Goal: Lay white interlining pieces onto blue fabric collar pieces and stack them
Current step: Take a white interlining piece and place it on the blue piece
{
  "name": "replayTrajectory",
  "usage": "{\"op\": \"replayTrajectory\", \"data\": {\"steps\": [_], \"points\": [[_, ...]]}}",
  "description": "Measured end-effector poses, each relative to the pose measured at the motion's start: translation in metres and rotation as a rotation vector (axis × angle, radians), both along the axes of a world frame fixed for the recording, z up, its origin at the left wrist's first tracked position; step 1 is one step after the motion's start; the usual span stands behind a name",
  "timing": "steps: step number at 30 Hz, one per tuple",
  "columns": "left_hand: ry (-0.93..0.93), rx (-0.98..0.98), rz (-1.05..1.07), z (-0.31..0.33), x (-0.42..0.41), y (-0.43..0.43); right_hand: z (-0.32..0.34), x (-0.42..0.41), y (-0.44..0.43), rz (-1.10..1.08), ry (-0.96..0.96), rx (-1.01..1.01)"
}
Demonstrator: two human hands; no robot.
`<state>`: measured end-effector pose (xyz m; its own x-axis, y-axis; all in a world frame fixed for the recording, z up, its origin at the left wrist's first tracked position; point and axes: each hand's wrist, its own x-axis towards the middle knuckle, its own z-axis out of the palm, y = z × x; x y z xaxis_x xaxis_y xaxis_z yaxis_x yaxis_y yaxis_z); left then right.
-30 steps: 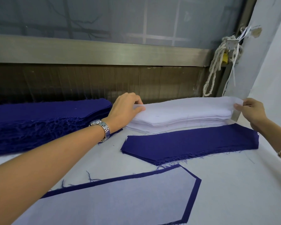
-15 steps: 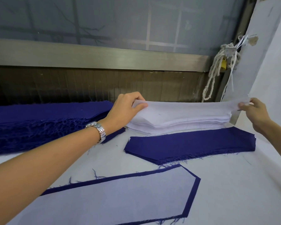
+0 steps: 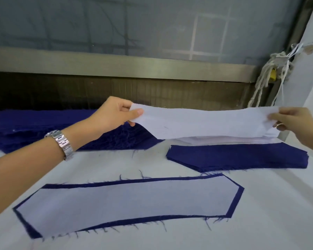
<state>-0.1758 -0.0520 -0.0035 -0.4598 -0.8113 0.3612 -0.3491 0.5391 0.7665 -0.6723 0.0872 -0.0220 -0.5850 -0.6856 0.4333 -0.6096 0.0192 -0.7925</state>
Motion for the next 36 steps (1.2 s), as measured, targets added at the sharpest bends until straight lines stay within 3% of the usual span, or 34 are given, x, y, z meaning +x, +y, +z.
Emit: {"op": "replayTrajectory", "data": {"steps": [7,14,20,24,36], "points": [[-0.123,0.242,0.128,-0.009,0.092,0.025,0.001,0.063,0.012,0.191,-0.055,0.157],[-0.3,0.47,0.081,-0.027,0.161,0.042,-0.013,0.108,0.012,0.281,-0.111,0.401],[-0.592,0.6,-0.029,-0.039,0.201,0.049,-0.035,0.105,0.01,0.45,-0.123,0.737],[-0.618,0.615,-0.016,-0.041,0.206,0.049,-0.058,0.088,0.004,0.543,-0.055,0.899],[-0.653,0.653,0.09,-0.057,0.199,0.048,-0.095,0.071,-0.009,0.645,-0.052,0.965]]}}
